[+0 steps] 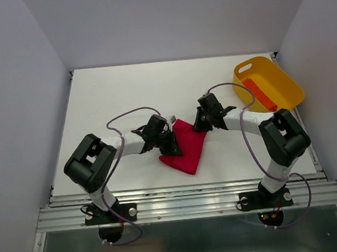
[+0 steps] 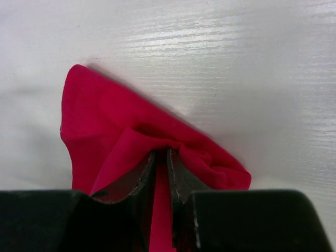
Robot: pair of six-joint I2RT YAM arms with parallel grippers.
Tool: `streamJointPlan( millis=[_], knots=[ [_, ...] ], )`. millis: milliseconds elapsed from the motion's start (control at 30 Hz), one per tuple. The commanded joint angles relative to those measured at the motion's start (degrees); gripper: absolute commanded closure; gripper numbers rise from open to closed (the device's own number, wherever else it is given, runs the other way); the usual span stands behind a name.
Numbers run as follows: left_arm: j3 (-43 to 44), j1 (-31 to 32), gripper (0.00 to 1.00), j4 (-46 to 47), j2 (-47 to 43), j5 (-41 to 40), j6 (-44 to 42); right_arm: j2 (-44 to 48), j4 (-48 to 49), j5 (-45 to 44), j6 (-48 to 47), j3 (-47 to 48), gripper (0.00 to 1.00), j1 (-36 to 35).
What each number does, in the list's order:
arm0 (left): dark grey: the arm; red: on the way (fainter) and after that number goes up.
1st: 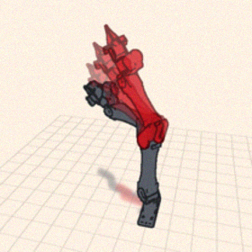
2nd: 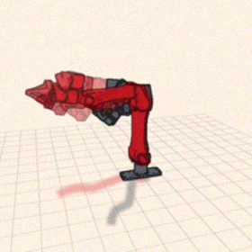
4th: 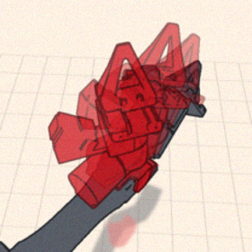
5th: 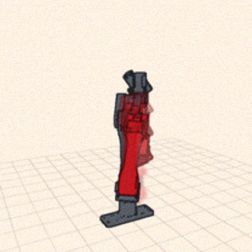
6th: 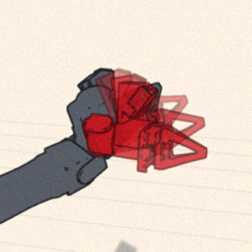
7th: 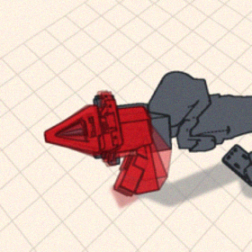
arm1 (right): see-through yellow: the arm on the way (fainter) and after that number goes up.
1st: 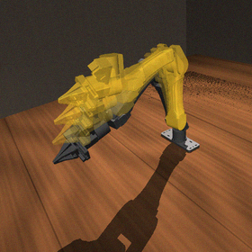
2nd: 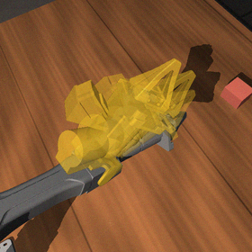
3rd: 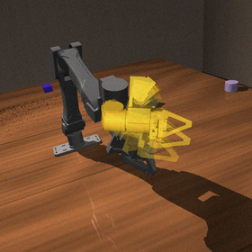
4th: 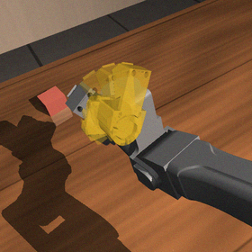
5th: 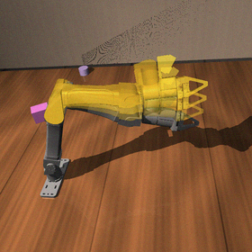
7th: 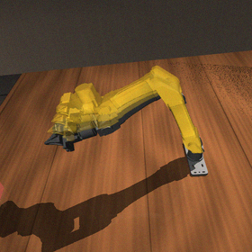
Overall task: Roll the t-shirts
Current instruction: Roll the T-shirt to the center of the board.
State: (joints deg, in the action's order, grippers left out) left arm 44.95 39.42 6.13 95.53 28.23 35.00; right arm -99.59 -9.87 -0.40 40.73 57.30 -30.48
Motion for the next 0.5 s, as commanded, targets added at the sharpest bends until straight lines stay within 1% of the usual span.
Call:
streamJointPlan(
  millis=[0,67,133,200,267,300,333,367,400,433,467],
  knots=[
    [0.9,-1.8,1.0,-1.8,-1.0,-3.8,-2.9,-2.3,0.1,-3.9,-1.4,0.4,0.8,-0.5],
    [0.9,-3.8,1.0,-2.9,-2.0,-4.0,-4.1,-2.6,0.0,-3.9,-1.8,0.7,0.8,-0.5],
    [2.8,-4.7,1.0,-5.9,-3.4,-6.2,-6.3,-2.3,-0.3,-3.6,-2.3,1.8,0.8,-0.5],
    [4.7,-4.6,1.0,-9.5,-4.7,-9.6,-8.0,-1.2,-1.2,-3.9,-2.6,3.0,0.8,-0.5],
    [7.5,-3.8,1.0,-13.9,-7.9,-12.6,-9.9,1.2,-3.0,-4.4,-3.1,4.5,0.8,-0.5],
    [8.5,-3.1,1.0,-15.4,-8.9,-14.7,-10.4,2.2,-3.7,-5.1,-3.4,5.9,0.78,-0.5],
    [10.7,-1.4,1.0,-18.7,-10.6,-19.8,-10.7,4.3,-4.6,-5.6,-3.7,6.4,0.76,-0.5],
    [11.6,-0.5,1.0,-20.3,-11.3,-22.2,-11.0,5.4,-5.0,-6.1,-3.9,6.9,0.73,-0.5],
    [12.5,0.4,1.0,-21.6,-11.8,-24.4,-11.3,6.5,-5.3,-6.9,-4.1,7.3,0.64,-0.5],
    [13.7,1.2,1.0,-23.6,-12.4,-27.6,-11.0,7.5,-5.6,-7.3,-4.4,7.7,0.6,-0.5],
    [14.1,2.0,0.98,-24.5,-13.1,-30.0,-10.7,8.4,-6.2,-7.7,-4.5,7.8,0.54,-0.5]
  ],
)
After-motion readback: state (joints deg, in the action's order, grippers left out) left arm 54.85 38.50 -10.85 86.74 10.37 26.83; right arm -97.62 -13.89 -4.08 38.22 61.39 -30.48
